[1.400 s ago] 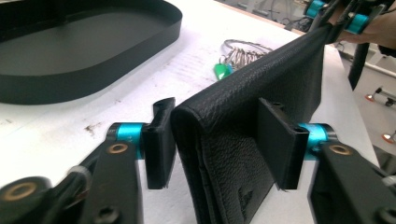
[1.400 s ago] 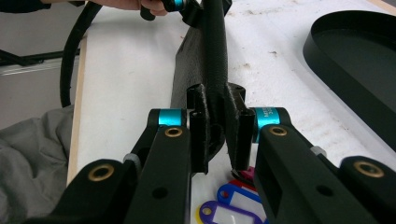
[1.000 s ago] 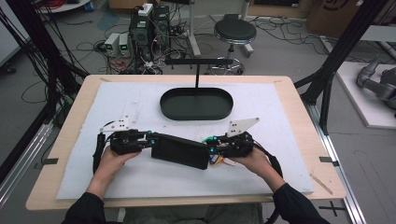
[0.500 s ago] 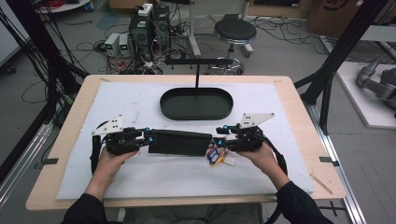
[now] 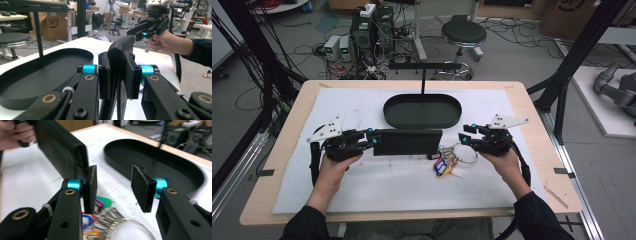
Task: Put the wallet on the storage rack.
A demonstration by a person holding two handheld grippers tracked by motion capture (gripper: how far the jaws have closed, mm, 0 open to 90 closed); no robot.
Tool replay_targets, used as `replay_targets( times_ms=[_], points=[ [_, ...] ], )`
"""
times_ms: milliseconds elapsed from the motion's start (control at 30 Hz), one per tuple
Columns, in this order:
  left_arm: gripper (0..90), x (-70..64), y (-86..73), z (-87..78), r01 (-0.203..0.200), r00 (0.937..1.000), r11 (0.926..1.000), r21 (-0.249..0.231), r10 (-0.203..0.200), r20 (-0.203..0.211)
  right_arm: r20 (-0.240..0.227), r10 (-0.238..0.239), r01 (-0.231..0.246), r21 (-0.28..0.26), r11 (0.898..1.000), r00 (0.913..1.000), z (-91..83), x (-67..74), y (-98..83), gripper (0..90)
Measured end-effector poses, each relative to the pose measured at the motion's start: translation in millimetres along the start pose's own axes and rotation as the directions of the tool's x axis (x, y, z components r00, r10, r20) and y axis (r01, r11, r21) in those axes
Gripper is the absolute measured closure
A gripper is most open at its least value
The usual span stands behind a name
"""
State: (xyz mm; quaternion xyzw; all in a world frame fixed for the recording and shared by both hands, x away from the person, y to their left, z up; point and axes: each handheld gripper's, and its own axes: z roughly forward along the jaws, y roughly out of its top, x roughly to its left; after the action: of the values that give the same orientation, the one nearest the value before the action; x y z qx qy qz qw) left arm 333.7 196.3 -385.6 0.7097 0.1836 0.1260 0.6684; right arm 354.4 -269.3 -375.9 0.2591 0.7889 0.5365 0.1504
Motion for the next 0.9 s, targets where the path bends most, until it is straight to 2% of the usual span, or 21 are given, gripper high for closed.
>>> replay_targets(
  times_ms=[133, 200, 267, 333, 467, 667, 767, 900],
  points=[
    [76.2, 2.1, 3.3, 5.8, -0.001, 0.9994, 0.9998, -0.02, 0.0, -0.035, 0.095, 0.024, -0.022, -0.024, 0.999, 0.9952, -15.7, -14.0, -3.7, 56.5],
    [76.2, 3.4, 4.8, 9.7, -0.004, 0.9985, 0.9997, -0.026, 0.002, -0.055, 0.119, 0.039, -0.035, -0.037, 0.999, 0.9921, -24.1, -21.2, -5.8, 55.2],
    [76.2, 5.0, 6.3, 14.7, -0.006, 0.9968, 0.9993, -0.036, 0.003, -0.079, 0.17, 0.055, -0.048, -0.045, 0.998, 0.984, -32.7, -28.8, -8.2, 51.5],
    [76.1, 6.2, 7.5, 18.9, -0.008, 0.995, 0.999, -0.044, 0.003, -0.1, 0.18, 0.071, -0.063, -0.053, 0.997, 0.981, -39.0, -35.1, -10.6, 50.7],
    [76.2, 10.2, 9.3, 30.2, -0.012, 0.9896, 0.9985, -0.053, 0.004, -0.144, 0.237, 0.086, -0.073, -0.064, 0.995, 0.9678, -52.7, -45.0, -16.0, 48.9],
    [76.2, 17.3, 10.5, 47.1, -0.015, 0.9824, 0.9975, -0.069, 0.001, -0.187, 0.276, 0.109, -0.09, -0.078, 0.993, 0.9551, -63.9, -52.9, -22.0, 42.7],
    [76.2, 21.5, 10.8, 54.5, -0.012, 0.9793, 0.9968, -0.079, -0.005, -0.202, 0.28, 0.116, -0.097, -0.082, 0.992, 0.953, -66.6, -54.3, -23.5, 42.9],
    [76.1, 28.2, 10.0, 63.7, -0.011, 0.972, 0.9955, -0.094, -0.012, -0.235, 0.29, 0.107, -0.088, -0.078, 0.993, 0.951, -68.6, -54.3, -25.0, 43.0]
  ],
)
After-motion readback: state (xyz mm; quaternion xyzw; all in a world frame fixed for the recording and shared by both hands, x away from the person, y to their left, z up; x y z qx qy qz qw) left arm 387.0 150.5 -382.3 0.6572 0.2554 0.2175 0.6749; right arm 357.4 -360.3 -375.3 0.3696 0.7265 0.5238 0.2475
